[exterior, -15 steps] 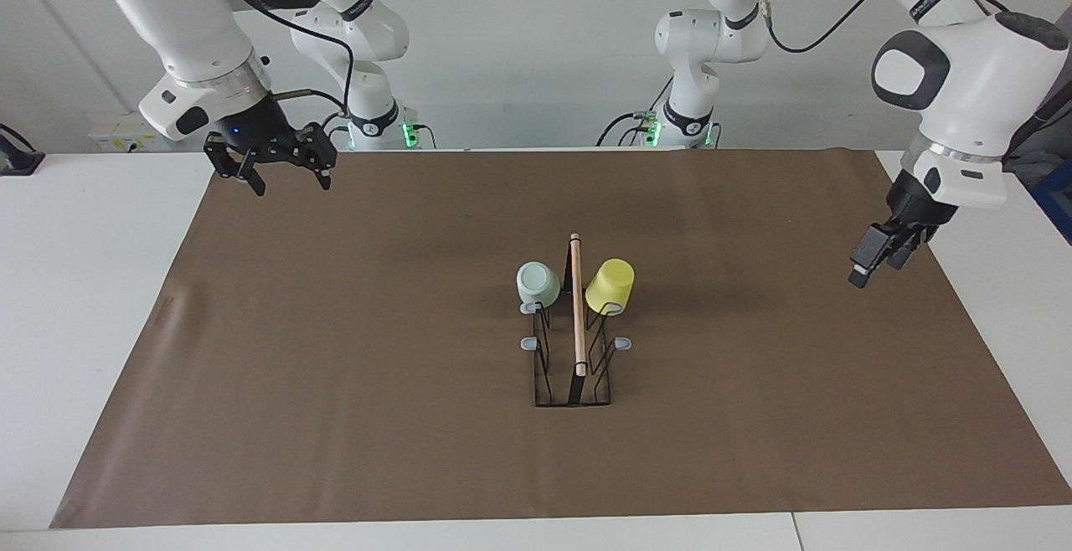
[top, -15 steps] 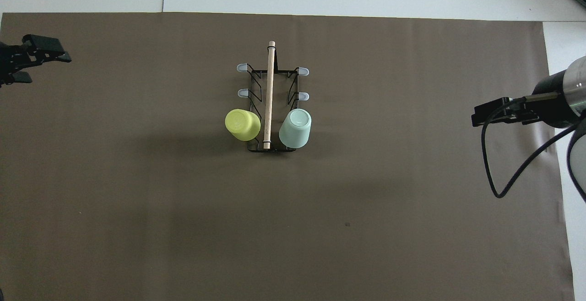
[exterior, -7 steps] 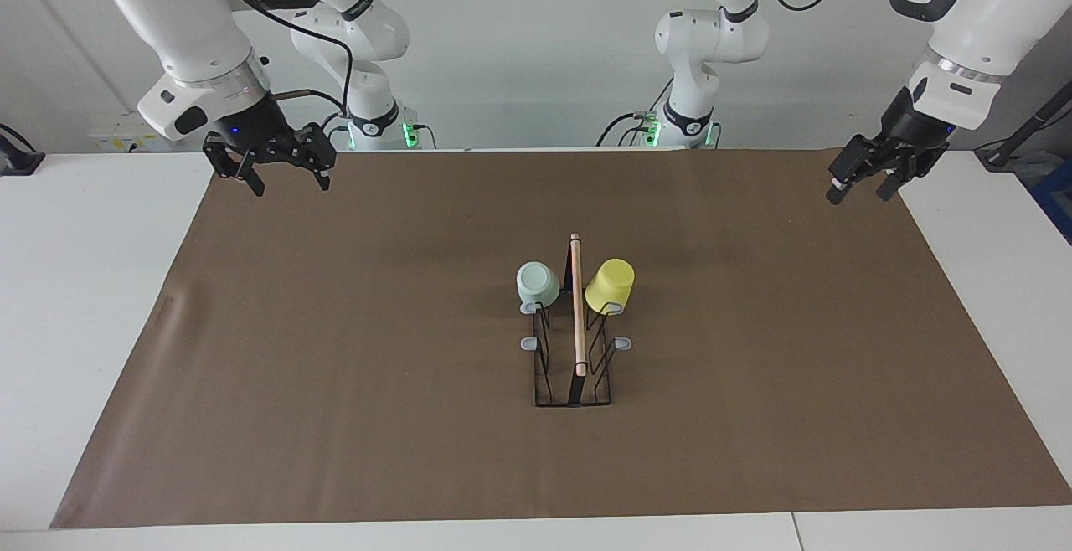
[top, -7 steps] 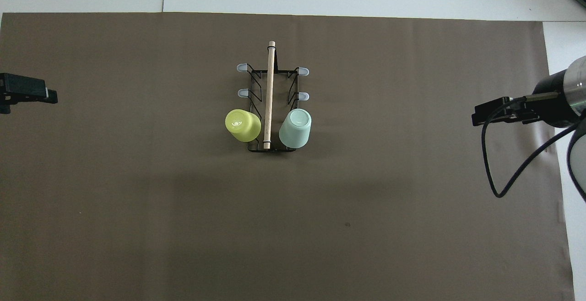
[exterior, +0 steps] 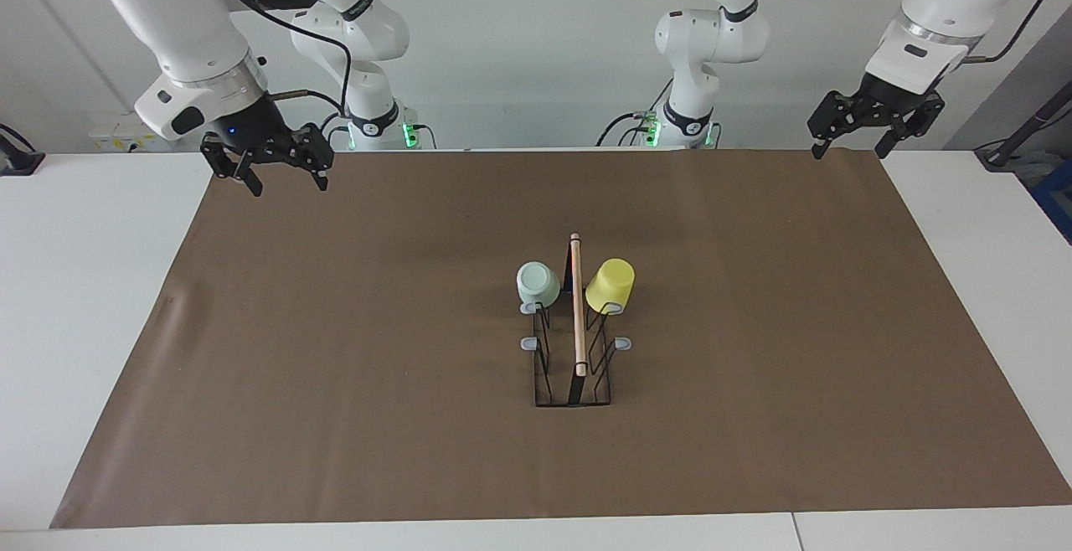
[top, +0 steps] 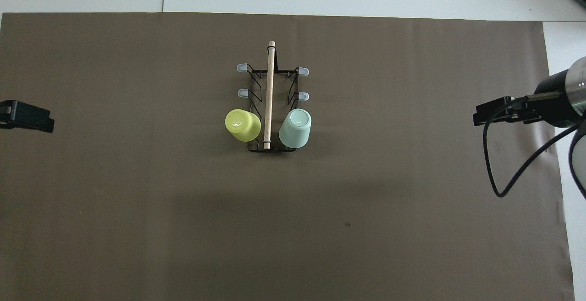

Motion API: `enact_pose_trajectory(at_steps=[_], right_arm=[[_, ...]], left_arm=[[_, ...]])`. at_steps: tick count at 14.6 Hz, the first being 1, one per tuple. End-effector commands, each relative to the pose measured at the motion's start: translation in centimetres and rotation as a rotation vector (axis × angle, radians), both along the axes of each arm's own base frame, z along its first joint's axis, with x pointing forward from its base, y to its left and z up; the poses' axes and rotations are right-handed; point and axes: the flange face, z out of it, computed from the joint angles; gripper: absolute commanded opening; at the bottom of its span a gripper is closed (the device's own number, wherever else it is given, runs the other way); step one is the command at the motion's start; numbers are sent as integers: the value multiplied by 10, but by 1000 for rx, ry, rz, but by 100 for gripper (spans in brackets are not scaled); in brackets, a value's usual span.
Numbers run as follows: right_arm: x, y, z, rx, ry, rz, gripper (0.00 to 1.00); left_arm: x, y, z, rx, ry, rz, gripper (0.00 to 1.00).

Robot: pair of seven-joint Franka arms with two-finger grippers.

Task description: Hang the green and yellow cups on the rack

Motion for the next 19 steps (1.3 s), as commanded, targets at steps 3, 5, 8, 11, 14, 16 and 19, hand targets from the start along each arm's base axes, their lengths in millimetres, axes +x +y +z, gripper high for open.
enact_pose_trajectory(at_steps=[3, 5, 8, 11, 14, 16, 19], right_arm=[[2, 1, 3, -21, -26, -46, 100], [4, -3, 5, -21, -45, -51, 100], [4, -3, 5, -21, -45, -53, 100], [4, -3, 5, -20, -44, -53, 100], [4, -3, 5, -21, -45, -53, 100], [4, -3, 5, -21, -45, -53, 100], [4, -2, 5, -19, -46, -51, 100]], left_arm=[[-16, -6, -17, 21, 17, -18, 100], [-16, -5, -15, -24, 32, 7, 100], [-11, 2, 2, -98, 37, 20, 100], [-12, 2, 2, -98, 38, 14, 100], [-17, 7, -8, -74, 51, 15, 100], [-16, 9, -7, -10, 51, -41, 100], [-14, 11, -5, -20, 36, -36, 100]])
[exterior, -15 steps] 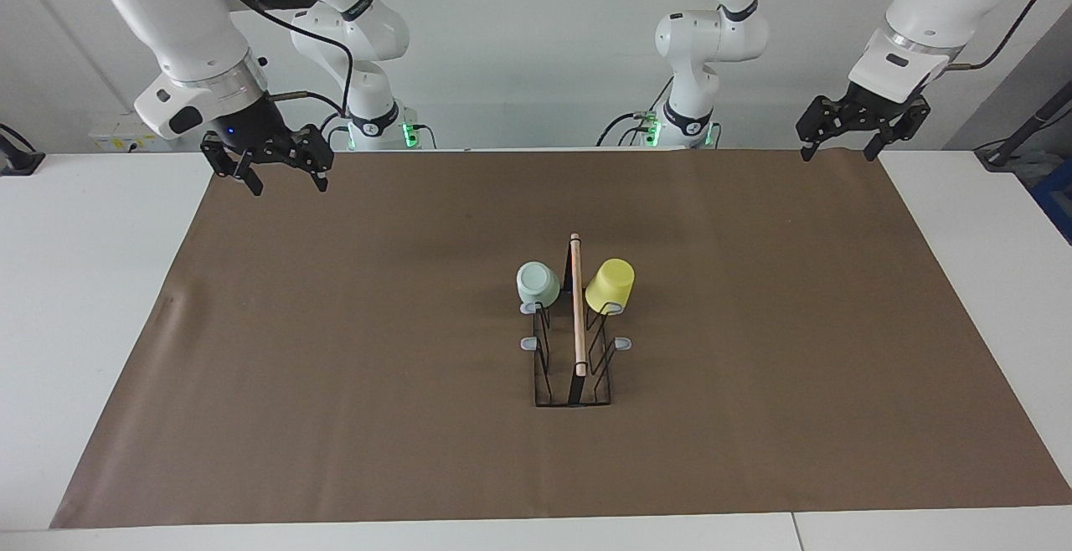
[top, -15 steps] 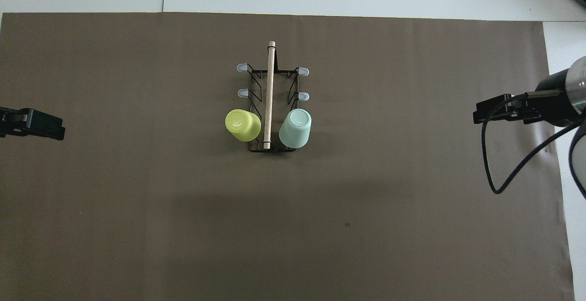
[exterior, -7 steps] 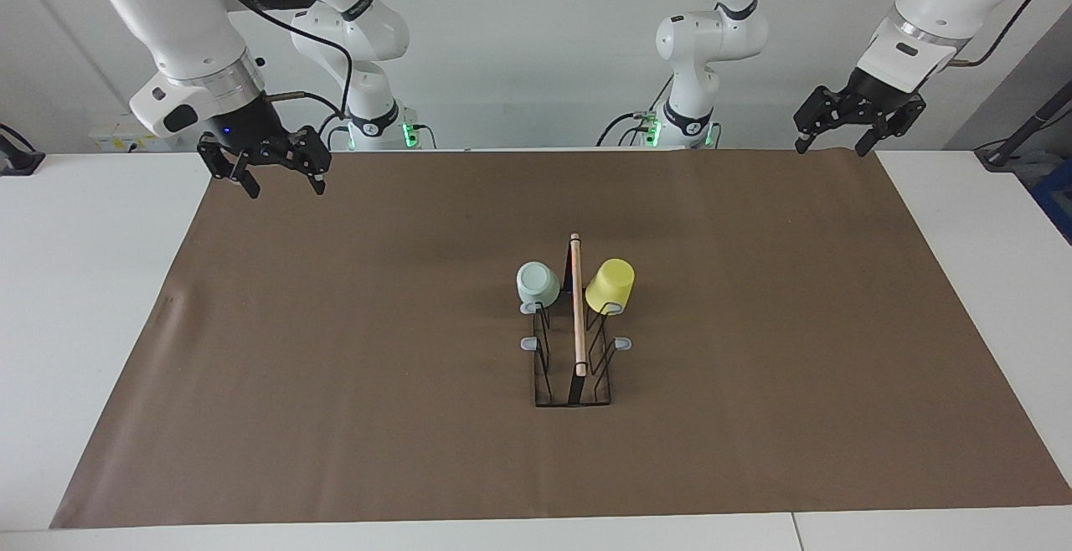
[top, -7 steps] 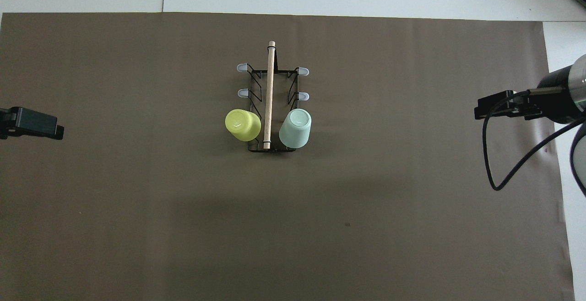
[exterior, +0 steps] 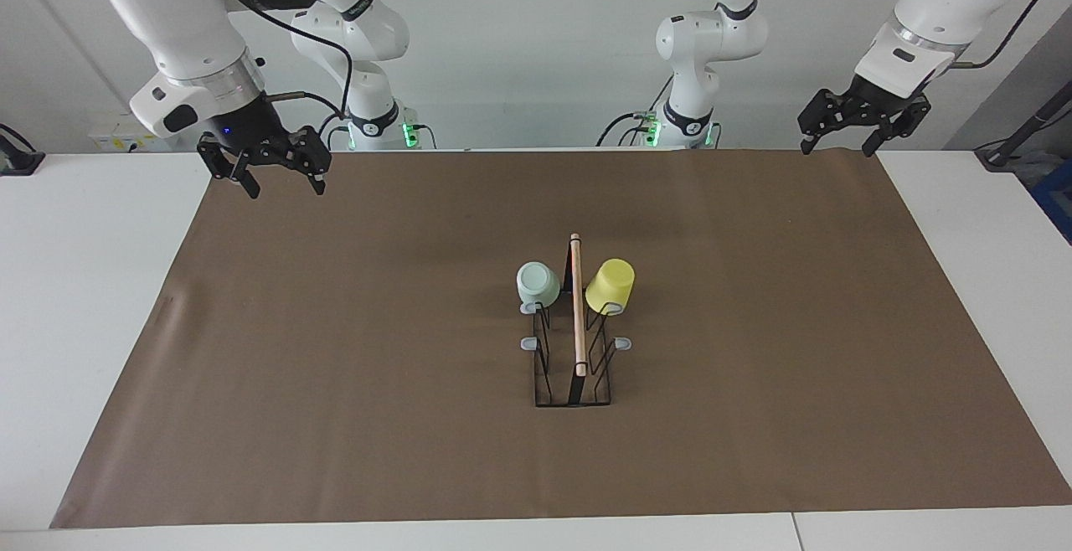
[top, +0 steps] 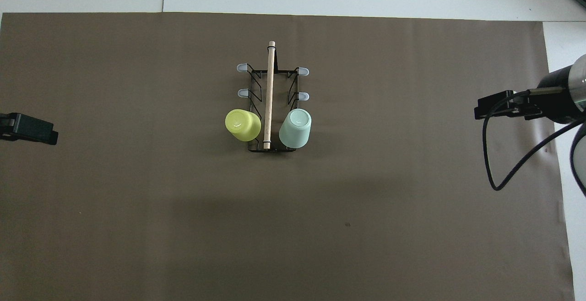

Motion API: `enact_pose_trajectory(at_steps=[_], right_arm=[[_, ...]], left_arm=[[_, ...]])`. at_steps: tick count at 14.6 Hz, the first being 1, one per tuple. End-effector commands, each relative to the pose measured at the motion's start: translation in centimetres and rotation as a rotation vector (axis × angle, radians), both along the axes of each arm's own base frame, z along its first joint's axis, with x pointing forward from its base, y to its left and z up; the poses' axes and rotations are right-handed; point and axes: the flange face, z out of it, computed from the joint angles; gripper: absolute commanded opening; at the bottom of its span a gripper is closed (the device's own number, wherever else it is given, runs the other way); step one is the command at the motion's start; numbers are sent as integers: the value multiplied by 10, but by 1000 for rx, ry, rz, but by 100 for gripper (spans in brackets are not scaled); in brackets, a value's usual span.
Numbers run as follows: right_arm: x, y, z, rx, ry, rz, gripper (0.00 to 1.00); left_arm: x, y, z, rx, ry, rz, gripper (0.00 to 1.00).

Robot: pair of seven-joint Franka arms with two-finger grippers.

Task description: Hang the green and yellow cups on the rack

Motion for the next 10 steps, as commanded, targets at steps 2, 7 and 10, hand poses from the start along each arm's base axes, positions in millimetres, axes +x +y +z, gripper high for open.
enact_pose_trajectory(at_steps=[2, 7, 10], right_arm=[[1, -1, 2, -22, -16, -20, 100], [1, 0, 2, -21, -16, -19, 100], [1, 0, 2, -21, -16, -19, 100]], left_arm=[[-5, 4, 5, -11, -6, -4, 100], [-6, 1, 11, -44, 11, 59, 100], [-7, -5, 7, -28, 15, 53, 100]])
